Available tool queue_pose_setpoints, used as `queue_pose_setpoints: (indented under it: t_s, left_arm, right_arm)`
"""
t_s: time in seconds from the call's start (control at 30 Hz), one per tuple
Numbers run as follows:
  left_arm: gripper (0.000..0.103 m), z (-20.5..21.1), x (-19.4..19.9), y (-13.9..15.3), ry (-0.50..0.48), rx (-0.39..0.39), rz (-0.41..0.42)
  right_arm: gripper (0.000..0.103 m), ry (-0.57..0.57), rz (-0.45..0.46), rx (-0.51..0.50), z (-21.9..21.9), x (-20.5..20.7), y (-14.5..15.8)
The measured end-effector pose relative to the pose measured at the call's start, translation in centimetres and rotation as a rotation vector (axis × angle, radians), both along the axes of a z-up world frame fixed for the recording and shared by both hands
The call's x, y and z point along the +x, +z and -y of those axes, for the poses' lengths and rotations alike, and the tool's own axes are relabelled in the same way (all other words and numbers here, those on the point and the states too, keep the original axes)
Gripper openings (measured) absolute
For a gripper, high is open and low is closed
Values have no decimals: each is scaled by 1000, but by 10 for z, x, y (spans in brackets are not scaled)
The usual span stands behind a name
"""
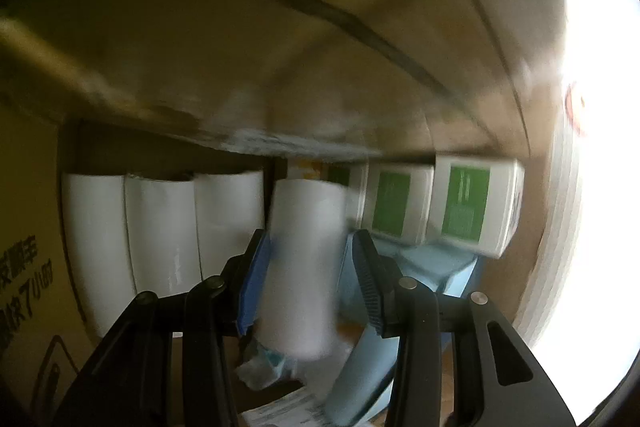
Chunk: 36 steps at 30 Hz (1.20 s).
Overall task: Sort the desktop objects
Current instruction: 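Lower the tube into the box beside the other tubes and open the left tool, then withdraw both tools from the box toward the white spiral notepad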
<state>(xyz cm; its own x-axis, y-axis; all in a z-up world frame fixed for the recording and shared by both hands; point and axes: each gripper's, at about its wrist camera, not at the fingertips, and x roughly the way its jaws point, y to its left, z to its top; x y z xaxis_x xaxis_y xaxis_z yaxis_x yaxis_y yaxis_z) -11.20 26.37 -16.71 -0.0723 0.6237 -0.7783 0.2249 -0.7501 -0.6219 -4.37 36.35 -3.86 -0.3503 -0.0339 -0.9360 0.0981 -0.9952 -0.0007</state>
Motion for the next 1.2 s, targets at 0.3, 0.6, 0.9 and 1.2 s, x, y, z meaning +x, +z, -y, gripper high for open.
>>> queue_pose_setpoints:
  t_s: [0.3,0.6,0.9,1.2]
  left_arm:
    - [43,-15,3,1,-183,-34,99]
    - [2,-14,3,-7,-88,-67,111]
    - [1,-17,-2,-2,-162,-85,117]
    - [42,-13,11,110,-404,-120,-391]
  right_arm:
    - [34,23,12,26,-8,-1,-8]
    - [34,-12,4,24,-18,-8,-6]
    - [34,-23,48,36,-15,-9,-18]
    - [34,-14,39,-8,8,-16,-10]
